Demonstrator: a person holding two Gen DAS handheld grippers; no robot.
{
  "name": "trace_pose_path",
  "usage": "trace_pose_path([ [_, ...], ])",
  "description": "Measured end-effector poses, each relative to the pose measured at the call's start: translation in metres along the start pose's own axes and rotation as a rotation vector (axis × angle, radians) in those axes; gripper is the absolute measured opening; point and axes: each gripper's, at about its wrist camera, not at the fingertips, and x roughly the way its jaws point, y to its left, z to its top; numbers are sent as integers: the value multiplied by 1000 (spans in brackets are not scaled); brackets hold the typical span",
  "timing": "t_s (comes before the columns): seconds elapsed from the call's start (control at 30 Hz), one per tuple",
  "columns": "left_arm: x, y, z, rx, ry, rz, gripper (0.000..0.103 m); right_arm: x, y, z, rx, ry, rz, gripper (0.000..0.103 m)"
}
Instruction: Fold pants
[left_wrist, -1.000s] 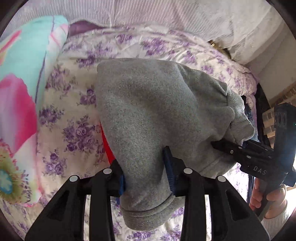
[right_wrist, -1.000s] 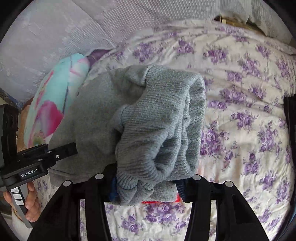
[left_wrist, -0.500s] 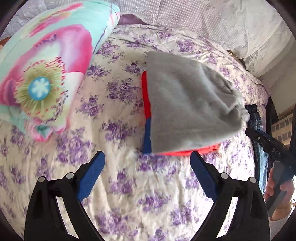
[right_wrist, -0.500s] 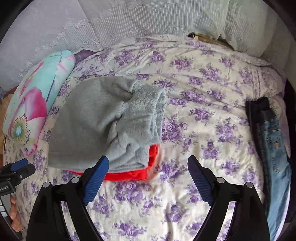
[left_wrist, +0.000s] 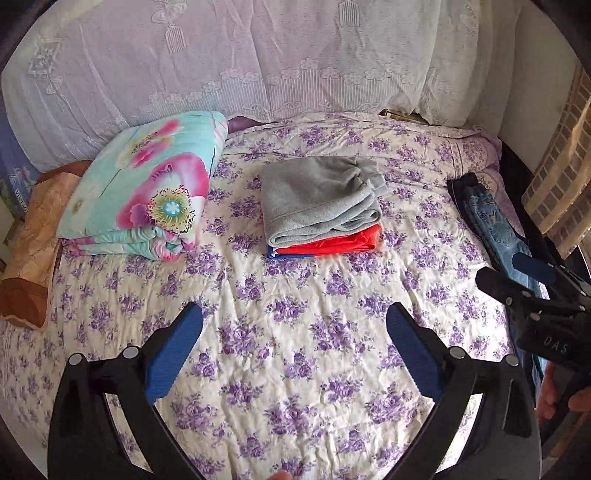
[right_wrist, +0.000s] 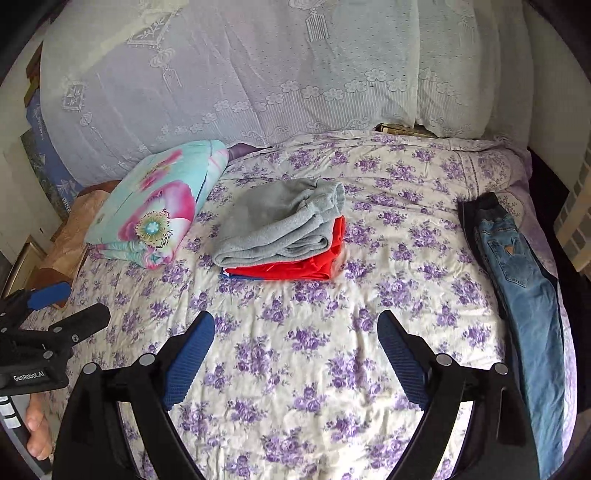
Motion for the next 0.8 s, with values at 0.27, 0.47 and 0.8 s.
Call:
trace_pose_path([
  [0.27, -66, -28, -33, -35, -96, 59, 97, -56, -15, -34, 56, -20, -40, 93],
  [0.47, -93, -37, -48, -56, -133, 85, 97, -78, -7, -48, 14, -30, -30, 93],
  [0.8, -113, -34, -51, -80, -177, 115, 98, -90, 10, -53, -39, -40, -7, 94],
])
